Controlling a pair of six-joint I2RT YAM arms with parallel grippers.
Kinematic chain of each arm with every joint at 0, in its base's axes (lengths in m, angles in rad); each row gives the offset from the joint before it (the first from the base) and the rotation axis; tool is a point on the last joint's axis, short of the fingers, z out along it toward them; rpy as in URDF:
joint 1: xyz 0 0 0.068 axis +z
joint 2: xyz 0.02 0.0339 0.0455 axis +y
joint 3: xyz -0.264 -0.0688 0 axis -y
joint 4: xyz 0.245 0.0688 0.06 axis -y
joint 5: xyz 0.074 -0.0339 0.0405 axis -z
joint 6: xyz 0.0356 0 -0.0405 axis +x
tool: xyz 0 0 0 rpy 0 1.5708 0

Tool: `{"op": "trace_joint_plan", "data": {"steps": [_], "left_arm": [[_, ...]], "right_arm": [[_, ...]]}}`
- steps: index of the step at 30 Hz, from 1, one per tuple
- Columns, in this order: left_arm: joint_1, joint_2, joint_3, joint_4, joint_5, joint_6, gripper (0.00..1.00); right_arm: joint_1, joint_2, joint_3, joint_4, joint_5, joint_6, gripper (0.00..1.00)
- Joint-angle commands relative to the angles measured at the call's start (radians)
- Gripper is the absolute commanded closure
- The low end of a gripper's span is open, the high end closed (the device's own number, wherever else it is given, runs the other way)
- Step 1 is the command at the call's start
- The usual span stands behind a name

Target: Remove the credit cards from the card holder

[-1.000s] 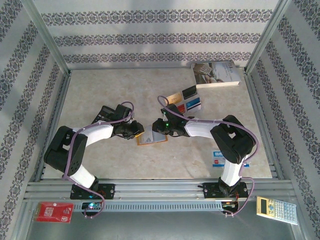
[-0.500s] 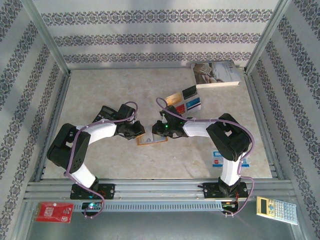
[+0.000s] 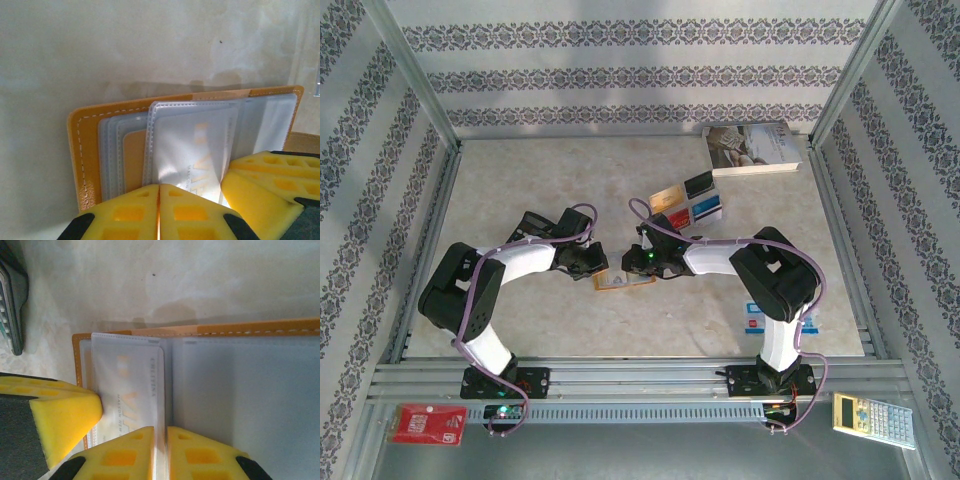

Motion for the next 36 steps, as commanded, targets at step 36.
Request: {"op": "trace_joint_plan", "data": {"steps": [36], "left_arm": [[-0.013,-0.086,0.013,-0.062,-0.066,0.065,0.80]], "right_arm": [[-0.038,-0.080,-0.082,0.061,0.034,-0.034,0.98]]}}
